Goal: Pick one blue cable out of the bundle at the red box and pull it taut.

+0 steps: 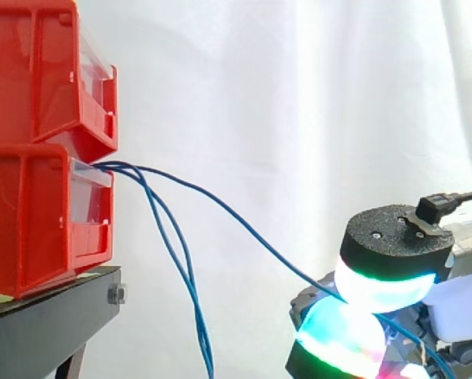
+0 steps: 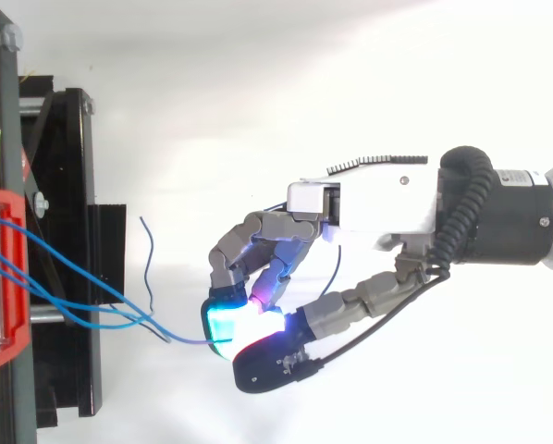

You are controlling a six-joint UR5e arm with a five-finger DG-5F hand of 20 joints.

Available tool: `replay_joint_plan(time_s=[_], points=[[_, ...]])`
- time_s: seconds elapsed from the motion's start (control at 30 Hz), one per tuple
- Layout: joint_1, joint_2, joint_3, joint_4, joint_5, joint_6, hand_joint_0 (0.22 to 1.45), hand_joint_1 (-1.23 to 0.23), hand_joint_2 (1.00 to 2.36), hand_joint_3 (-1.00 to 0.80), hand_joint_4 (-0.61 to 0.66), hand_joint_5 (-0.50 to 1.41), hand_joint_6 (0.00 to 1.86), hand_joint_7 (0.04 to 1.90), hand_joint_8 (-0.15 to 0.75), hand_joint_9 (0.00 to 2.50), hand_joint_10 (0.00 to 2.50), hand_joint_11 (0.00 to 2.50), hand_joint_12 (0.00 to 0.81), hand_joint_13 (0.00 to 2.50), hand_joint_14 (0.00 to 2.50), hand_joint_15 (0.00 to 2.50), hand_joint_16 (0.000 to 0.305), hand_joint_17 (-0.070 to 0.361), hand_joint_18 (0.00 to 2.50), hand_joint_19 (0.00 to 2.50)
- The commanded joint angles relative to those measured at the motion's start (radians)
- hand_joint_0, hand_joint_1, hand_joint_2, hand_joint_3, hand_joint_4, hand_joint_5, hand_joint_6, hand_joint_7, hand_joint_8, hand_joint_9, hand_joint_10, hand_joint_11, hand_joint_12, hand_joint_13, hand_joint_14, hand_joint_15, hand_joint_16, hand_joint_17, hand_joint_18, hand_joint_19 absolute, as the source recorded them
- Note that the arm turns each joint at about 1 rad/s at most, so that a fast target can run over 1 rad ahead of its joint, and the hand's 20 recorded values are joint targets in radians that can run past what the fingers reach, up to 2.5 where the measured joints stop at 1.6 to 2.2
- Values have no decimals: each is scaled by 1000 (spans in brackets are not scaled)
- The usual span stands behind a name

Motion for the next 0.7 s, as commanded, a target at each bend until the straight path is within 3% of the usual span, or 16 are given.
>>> replay_joint_plan(time_s=[0.0, 0.67], points=[[0, 0, 0, 0, 0, 2, 659, -857, 1001, 110, -123, -114, 921, 1218, 408, 1045, 7, 1126, 404, 581, 11, 295, 65, 147, 477, 146], [0, 0, 0, 0, 0, 0, 659, -853, 1000, 106, -130, -115, 922, 1208, 406, 1048, 9, 1126, 403, 578, 12, 295, 65, 147, 477, 146]])
